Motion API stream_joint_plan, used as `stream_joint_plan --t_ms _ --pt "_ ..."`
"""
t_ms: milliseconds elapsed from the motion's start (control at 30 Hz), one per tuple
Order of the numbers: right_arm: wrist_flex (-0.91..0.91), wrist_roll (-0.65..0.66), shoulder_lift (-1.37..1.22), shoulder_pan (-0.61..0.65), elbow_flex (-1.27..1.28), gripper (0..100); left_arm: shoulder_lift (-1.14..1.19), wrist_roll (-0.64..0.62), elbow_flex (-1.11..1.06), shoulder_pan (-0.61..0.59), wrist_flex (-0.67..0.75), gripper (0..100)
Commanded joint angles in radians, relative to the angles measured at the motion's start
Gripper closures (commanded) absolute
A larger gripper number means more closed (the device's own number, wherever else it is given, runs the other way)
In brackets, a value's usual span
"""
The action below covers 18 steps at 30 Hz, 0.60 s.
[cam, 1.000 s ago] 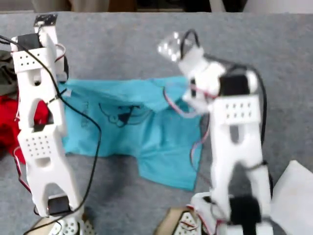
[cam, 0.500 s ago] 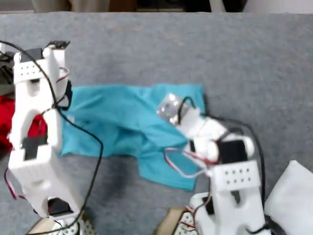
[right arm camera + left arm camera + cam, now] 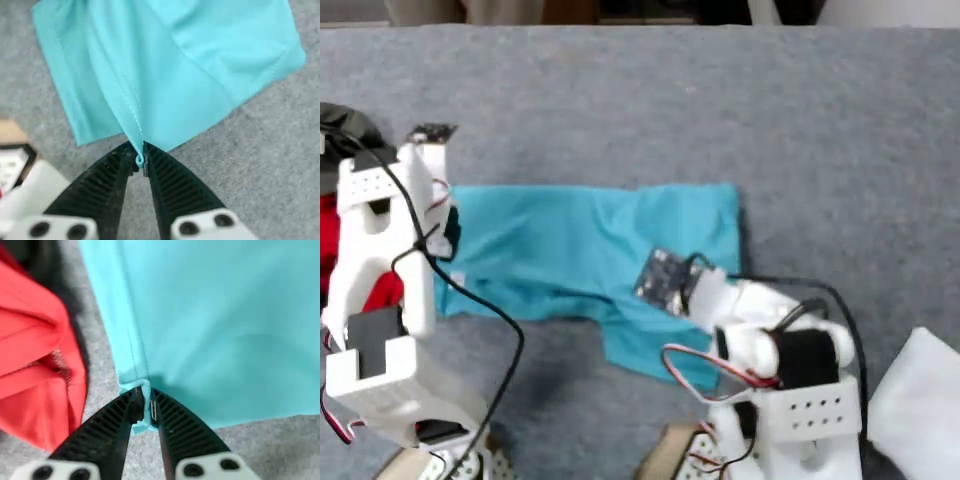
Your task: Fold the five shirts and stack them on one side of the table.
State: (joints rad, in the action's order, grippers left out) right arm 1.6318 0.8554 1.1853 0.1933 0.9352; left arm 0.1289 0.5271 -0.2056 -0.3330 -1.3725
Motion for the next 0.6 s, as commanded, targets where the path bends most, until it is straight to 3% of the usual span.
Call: stream_joint_plan --t_ms 0,133,367,567 --pt "0.055 0.083 0.012 0.013 0.004 99.5 -0.051 0.008 -0.037 0.008 0.032 98" --pt "0.071 0.155 0.035 0.028 0.013 99.5 -0.051 0.051 -0.054 0.003 0.034 98" --pt "0.072 0.161 0.11 0.177 0.031 99.5 -0.05 0.06 0.026 -0.072 0.048 98" --pt "0.057 0.164 0.108 0.182 0.051 99.5 -0.05 0.104 -0.055 -0.021 0.028 98"
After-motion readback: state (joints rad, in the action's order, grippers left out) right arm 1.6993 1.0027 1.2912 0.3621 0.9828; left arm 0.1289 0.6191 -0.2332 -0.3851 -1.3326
